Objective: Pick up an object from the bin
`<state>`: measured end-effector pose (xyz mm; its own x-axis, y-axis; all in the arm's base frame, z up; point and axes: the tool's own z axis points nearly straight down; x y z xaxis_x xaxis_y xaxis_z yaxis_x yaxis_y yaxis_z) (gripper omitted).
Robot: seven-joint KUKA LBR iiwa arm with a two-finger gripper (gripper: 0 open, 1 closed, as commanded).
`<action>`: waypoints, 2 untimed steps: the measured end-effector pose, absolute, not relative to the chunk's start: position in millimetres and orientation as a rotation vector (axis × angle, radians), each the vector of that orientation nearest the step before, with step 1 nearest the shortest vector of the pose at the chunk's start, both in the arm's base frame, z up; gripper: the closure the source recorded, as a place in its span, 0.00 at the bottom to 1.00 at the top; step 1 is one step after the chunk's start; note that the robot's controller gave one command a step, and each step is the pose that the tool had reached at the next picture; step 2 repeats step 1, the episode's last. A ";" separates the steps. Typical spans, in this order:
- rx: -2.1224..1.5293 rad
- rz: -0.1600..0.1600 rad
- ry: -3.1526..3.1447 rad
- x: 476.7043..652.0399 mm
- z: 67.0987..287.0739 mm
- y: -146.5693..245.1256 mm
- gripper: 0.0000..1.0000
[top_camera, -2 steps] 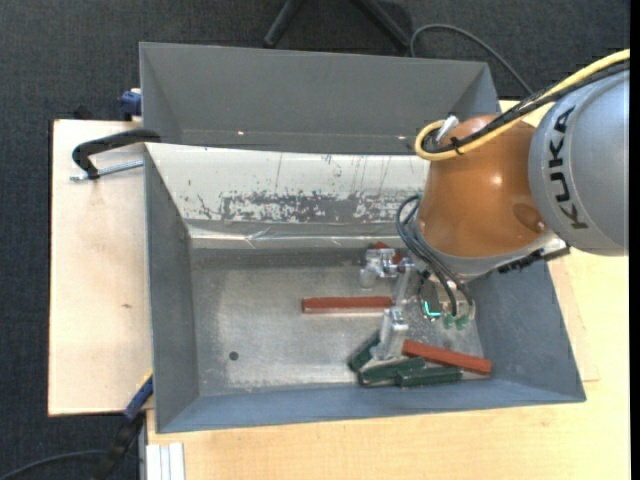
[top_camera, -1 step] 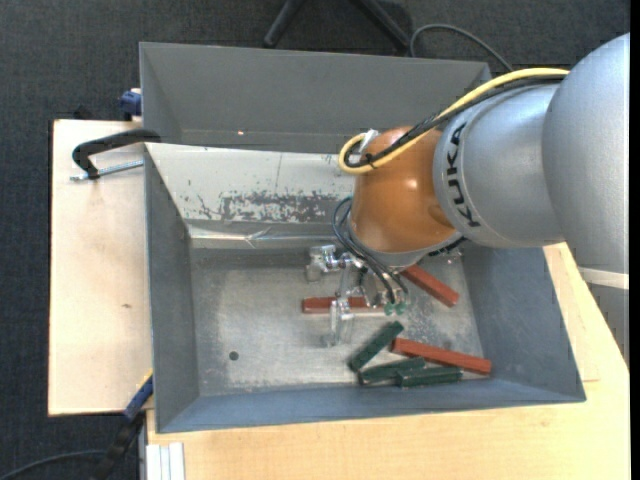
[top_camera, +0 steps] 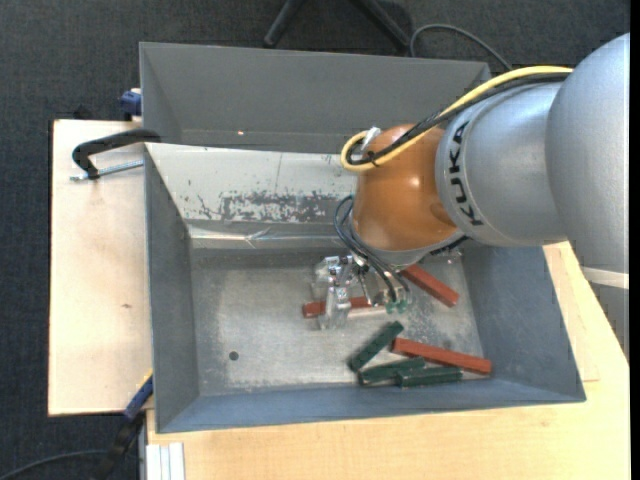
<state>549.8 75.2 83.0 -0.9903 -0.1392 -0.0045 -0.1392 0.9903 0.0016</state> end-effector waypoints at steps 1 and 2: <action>-0.340 0.005 3.107 560.1 201.2 116.8 1.00; -0.340 0.005 3.107 560.1 201.2 116.8 1.00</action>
Offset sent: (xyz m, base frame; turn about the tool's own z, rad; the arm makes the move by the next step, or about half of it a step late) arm 0.0073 0.0385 0.1119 -0.0763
